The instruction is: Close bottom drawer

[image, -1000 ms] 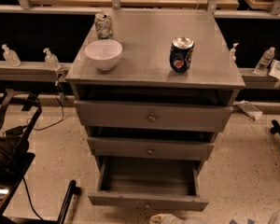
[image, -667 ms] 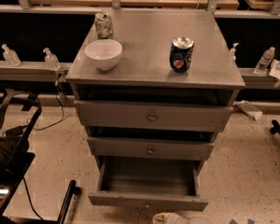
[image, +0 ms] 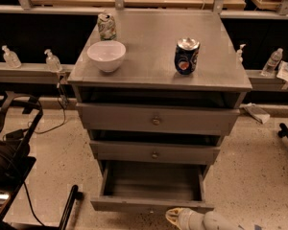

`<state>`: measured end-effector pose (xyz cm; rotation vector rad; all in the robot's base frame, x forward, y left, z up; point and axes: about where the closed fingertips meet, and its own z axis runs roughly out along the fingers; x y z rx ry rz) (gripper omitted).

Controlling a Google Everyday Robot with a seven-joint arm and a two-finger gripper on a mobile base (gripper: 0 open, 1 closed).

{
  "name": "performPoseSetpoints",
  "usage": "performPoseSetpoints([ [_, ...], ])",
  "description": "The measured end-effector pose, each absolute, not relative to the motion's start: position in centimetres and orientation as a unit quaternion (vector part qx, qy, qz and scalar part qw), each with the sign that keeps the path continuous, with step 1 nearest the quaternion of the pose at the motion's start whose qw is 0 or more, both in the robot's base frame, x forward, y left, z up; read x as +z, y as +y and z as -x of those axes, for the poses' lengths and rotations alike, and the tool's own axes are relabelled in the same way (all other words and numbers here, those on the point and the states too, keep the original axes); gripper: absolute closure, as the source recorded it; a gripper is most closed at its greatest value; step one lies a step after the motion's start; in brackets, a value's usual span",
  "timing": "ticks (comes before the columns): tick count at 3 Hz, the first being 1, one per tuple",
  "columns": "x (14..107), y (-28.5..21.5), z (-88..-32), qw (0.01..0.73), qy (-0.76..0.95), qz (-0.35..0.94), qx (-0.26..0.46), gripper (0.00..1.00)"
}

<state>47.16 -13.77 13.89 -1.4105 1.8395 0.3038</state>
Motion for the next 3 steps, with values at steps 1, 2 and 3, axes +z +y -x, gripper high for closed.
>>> performPoseSetpoints([
  [1, 13.2, -16.1, -49.9, 0.395, 0.725, 0.552, 0.115, 1.00],
  [2, 13.2, -16.1, -49.9, 0.395, 0.725, 0.552, 0.115, 1.00],
  [3, 14.6, -14.2, -52.1, 0.423, 0.710, 0.552, 0.110, 1.00],
])
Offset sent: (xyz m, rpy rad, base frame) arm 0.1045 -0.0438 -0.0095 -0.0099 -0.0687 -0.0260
